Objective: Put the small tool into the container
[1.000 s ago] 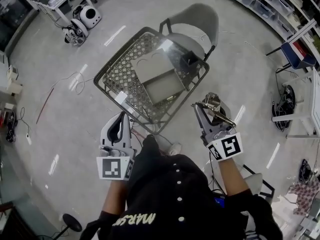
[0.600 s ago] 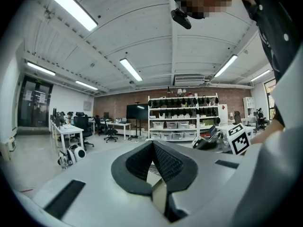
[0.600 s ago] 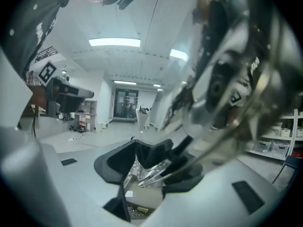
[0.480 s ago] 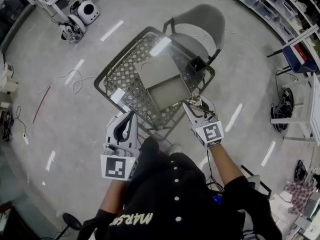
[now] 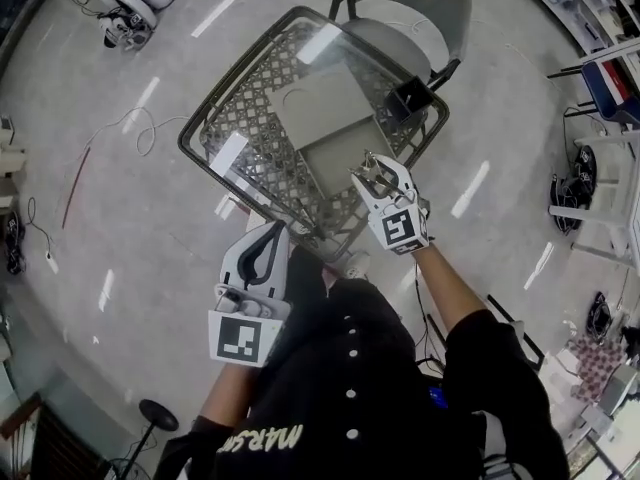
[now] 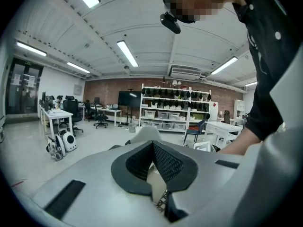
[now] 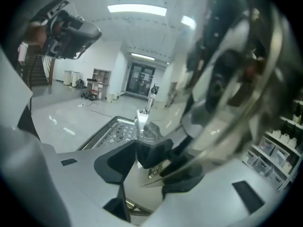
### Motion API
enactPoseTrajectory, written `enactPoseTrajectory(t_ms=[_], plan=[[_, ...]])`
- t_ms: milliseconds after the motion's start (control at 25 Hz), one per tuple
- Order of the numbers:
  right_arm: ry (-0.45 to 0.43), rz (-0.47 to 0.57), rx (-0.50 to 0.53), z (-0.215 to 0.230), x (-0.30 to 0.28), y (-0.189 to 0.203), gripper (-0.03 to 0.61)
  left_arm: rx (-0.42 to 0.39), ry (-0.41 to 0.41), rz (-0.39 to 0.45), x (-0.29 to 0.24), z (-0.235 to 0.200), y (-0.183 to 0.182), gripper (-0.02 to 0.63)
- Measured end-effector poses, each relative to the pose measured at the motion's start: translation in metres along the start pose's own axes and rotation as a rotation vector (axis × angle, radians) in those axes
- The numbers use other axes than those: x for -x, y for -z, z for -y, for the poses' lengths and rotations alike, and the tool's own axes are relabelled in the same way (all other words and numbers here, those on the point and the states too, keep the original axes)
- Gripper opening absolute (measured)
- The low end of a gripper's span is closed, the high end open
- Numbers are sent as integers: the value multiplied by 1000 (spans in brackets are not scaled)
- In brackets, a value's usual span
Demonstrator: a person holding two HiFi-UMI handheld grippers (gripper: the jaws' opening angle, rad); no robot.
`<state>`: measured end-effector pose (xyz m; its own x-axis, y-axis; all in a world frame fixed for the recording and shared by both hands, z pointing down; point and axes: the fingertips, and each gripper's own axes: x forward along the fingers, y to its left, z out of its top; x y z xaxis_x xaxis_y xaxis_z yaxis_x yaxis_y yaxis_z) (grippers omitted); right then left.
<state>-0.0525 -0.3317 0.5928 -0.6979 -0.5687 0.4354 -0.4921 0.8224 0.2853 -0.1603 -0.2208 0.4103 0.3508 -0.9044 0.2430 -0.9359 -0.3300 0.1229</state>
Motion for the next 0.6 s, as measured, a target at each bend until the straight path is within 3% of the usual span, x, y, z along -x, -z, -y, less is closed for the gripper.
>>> enactPoseTrajectory(t_ms=[360,600], plan=[[-55,-158,234,-12,-73,74,196,37,66,-103,-36,6,55,20],[-79,-272,373,-16,-109,118,196,70,60,-149,-51,0,80,20]])
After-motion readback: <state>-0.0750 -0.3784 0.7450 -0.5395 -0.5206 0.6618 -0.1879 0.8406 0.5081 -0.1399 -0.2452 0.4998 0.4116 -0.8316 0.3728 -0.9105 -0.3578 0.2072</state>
